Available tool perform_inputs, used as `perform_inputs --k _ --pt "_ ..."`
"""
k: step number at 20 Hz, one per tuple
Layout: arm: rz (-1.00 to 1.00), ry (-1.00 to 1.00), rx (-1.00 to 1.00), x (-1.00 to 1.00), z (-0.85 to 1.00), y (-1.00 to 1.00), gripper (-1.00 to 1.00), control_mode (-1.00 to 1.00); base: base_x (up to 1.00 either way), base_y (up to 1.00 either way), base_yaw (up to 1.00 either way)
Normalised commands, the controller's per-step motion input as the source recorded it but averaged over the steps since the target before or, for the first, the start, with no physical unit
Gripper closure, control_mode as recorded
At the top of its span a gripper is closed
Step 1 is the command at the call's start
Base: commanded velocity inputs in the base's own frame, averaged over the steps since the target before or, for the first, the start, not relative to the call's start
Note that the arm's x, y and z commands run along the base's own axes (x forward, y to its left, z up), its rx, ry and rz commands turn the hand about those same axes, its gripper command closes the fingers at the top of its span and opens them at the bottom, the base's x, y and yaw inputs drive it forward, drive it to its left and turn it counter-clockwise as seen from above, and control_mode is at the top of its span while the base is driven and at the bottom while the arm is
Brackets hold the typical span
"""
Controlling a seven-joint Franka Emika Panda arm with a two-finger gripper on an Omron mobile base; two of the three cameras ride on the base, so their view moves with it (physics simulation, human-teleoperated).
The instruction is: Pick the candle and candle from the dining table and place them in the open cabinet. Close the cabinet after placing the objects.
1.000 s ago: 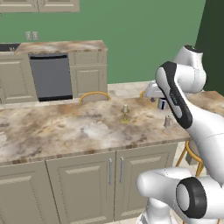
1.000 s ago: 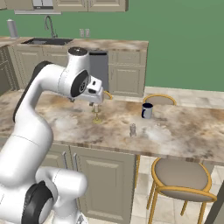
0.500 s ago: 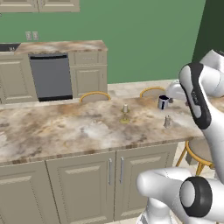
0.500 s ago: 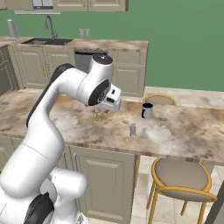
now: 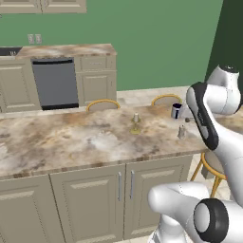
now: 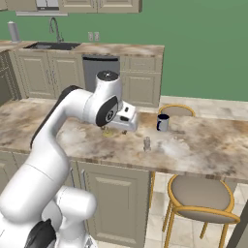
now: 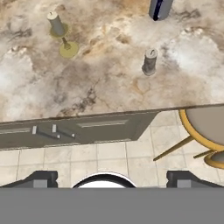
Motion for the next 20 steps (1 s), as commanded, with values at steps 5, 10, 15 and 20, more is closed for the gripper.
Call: perform_inputs --k 5,10,15,20 --pt "-0.01 0.00 -0.13 0.19 -0.22 -0.11 -1.00 -1.00 0.00 0.00 0.00" --pt "-0.01 0.00 -0.05 0.49 -0.08 -0.25 -1.00 -1.00 0.00 0.00 0.00" --pt "-0.04 0.03 -0.02 0.42 -0.06 -0.22 -1.00 -1.00 0.00 0.00 0.00" --pt "-0.05 0.07 0.00 0.32 -0.14 -0.18 -1.00 -1.00 0.00 0.00 0.00"
